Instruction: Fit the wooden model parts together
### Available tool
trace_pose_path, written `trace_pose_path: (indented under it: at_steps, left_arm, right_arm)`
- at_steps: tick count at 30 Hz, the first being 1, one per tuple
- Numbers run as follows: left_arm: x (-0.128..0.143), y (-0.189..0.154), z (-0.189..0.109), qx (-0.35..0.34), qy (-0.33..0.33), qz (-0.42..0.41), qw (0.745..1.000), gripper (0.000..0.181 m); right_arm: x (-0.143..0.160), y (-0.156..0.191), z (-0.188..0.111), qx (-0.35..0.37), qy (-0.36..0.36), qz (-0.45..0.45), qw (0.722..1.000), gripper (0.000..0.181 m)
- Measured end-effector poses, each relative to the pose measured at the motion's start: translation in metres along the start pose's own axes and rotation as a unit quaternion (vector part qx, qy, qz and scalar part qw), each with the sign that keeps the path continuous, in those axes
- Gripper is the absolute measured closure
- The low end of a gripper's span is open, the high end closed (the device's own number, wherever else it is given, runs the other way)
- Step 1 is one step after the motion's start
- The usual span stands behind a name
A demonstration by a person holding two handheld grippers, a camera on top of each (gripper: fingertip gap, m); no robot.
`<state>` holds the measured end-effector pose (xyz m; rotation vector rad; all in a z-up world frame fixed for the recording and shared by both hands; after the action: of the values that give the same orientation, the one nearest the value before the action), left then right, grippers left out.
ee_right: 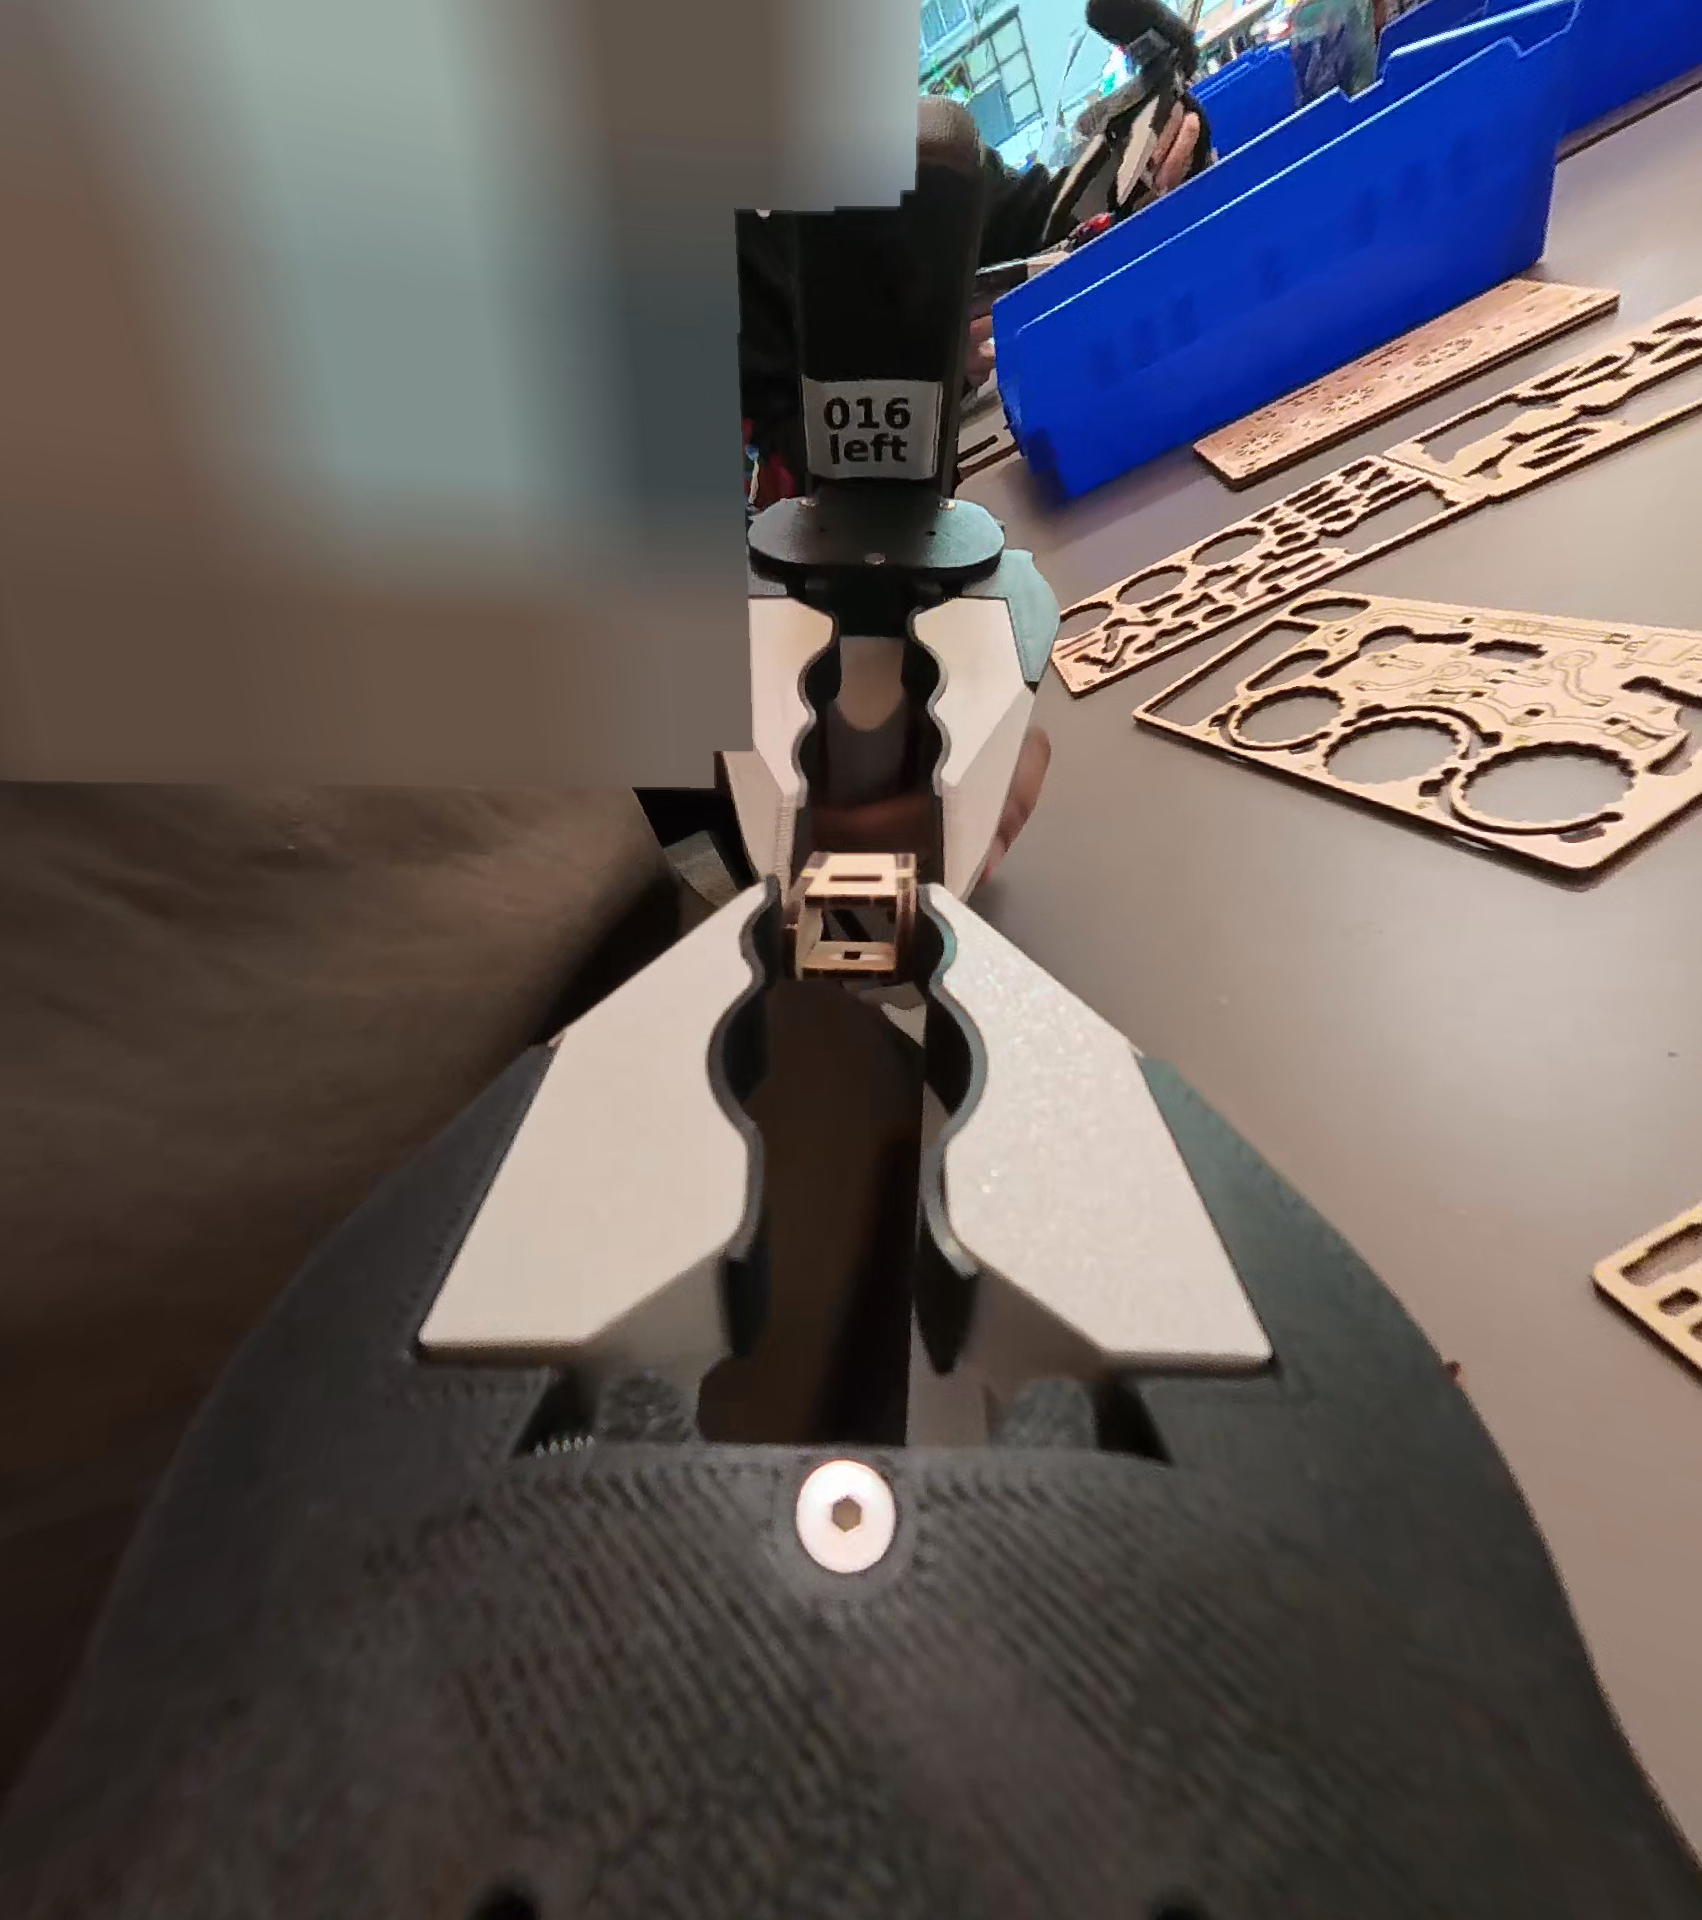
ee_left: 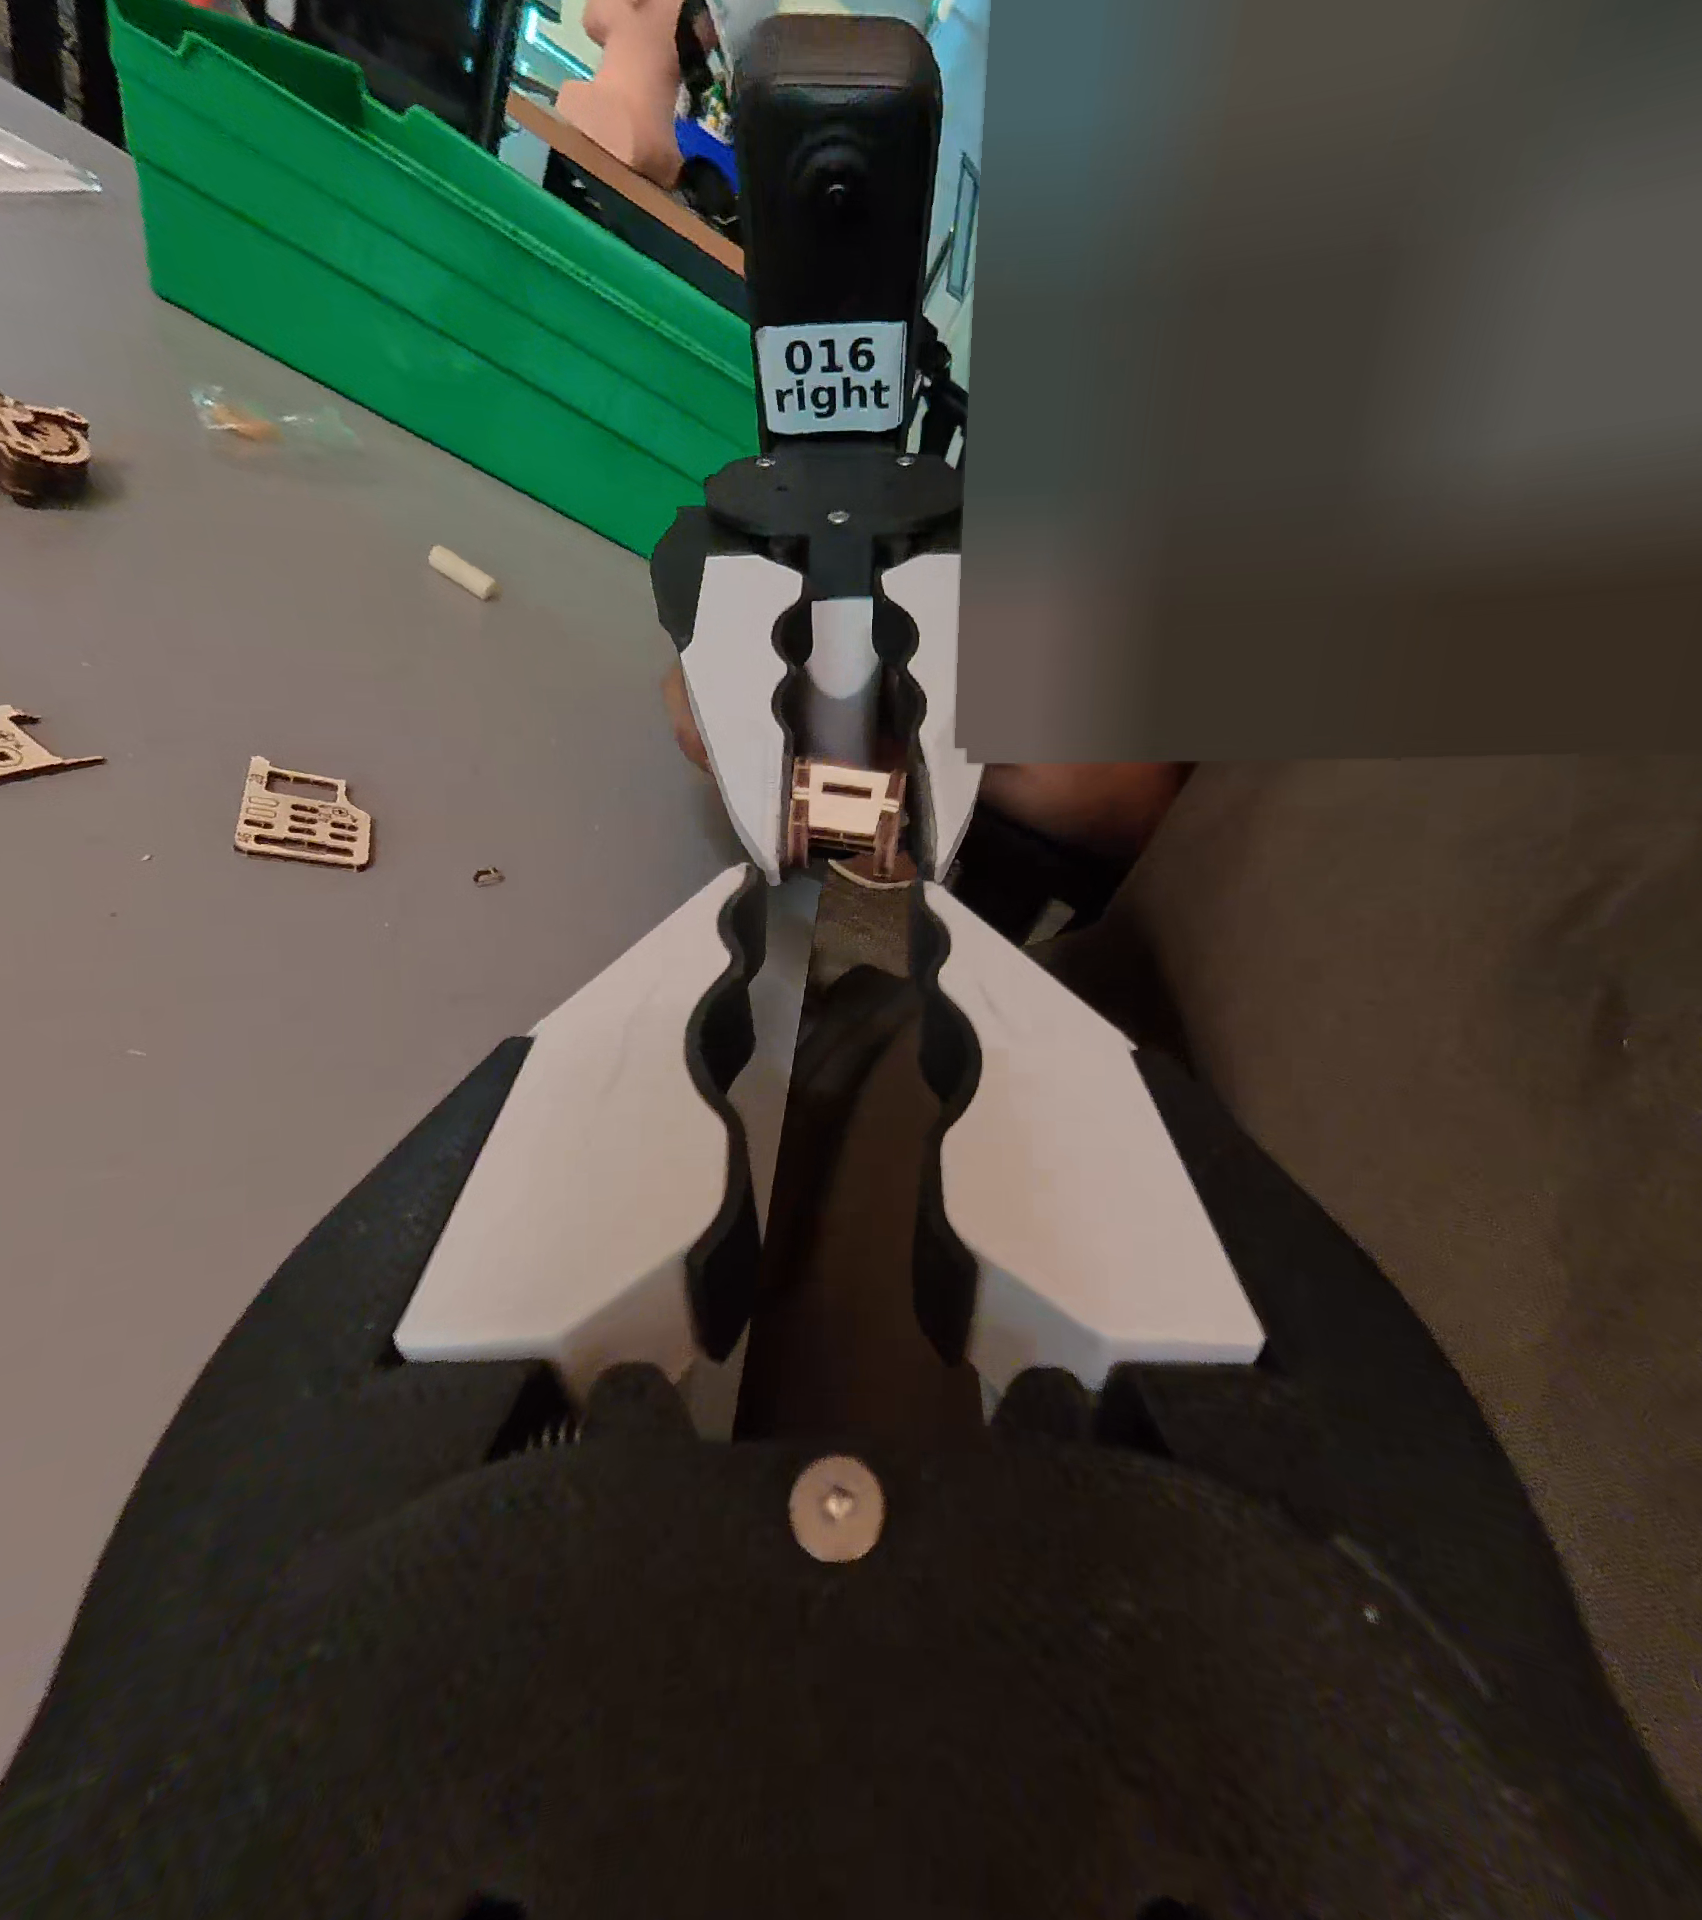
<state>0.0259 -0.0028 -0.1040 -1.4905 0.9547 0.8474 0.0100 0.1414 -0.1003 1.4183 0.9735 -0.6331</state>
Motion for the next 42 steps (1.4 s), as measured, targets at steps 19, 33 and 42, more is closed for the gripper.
trace_pose_path:
  at_steps: [19, 33, 42]
  left_arm:
    - [-0.001, -0.006, -0.001, 0.002, 0.002, 0.044, 0.999, 0.165]
    - [-0.002, -0.001, -0.003, -0.014, -0.003, 0.039, 0.999, 0.165]
    - [-0.004, 0.021, -0.014, 0.001, -0.058, -0.108, 0.992, 0.165]
  right_arm:
    - [0.005, 0.004, 0.005, -0.001, 0.030, -0.030, 0.999, 0.158]
    - [0.000, -0.001, -0.001, 0.030, 0.012, -0.052, 0.998, 0.130]
    - [-0.001, -0.002, -0.010, 0.113, 0.037, -0.175, 0.977, 0.132]
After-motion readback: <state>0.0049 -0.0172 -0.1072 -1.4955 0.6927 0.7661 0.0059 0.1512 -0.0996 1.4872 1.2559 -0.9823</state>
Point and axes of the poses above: each gripper's, where its closed fingertips meet, z out along the fingers, x out of its underside, y = z × x across the jaws, the point moved 8 cm from there along -z, back along the fingers, and after that the axes turned 4 degrees about z, right-handed, at the moved point
